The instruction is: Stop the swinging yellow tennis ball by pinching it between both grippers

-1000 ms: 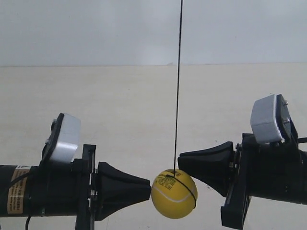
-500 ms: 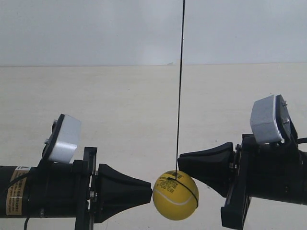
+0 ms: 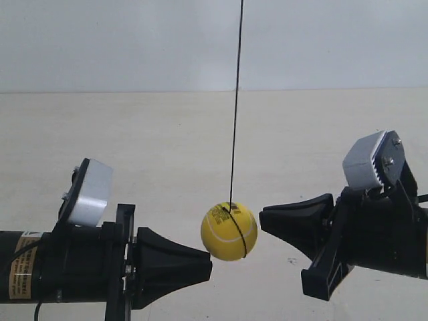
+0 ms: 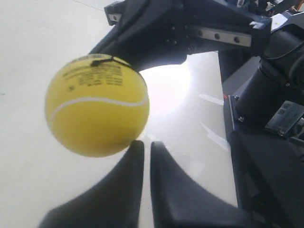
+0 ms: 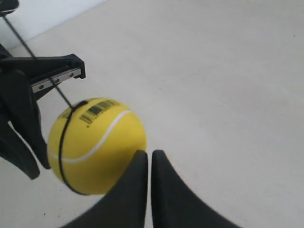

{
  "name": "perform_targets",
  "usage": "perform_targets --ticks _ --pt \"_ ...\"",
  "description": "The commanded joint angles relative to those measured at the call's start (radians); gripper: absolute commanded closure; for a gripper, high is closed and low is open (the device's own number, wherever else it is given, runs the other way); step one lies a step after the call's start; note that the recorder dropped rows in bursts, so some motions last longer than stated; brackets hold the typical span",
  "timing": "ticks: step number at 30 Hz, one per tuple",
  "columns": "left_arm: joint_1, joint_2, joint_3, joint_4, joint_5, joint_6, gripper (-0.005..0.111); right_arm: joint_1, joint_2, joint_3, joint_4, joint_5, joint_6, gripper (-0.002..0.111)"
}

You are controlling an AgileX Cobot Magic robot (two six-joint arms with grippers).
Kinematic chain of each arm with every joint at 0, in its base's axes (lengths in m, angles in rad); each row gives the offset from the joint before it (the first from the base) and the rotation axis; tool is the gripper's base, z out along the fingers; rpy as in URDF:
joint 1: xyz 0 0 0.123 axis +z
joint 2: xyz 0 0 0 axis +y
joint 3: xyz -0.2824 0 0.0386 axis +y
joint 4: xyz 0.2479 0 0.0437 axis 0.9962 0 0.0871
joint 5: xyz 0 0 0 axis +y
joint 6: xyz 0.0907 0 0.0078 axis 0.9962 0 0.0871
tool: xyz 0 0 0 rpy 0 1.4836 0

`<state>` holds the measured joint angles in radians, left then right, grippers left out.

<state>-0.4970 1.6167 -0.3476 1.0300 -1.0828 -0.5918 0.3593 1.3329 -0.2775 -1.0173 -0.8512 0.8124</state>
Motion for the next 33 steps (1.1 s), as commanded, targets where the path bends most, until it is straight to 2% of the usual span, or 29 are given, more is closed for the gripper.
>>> perform_targets --ticks 1,6,25,33 --pt "-0.002 0.0 0.005 -0.083 -0.01 0.032 0.102 -0.001 0.002 -0.005 0.002 0.007 0.018 0.108" --pt "-0.002 0.0 0.005 -0.285 0.028 0.094 0.102 -0.001 0.002 -0.005 -0.054 -0.065 0.022 0.108" --pt "-0.002 0.0 0.005 -0.155 -0.027 0.071 0.102 -0.001 0.002 -0.005 -0.063 -0.064 0.042 0.108" --pt "-0.002 0.0 0.005 -0.154 -0.027 0.069 0.102 -0.001 0.002 -0.005 -0.065 -0.064 0.042 0.108"
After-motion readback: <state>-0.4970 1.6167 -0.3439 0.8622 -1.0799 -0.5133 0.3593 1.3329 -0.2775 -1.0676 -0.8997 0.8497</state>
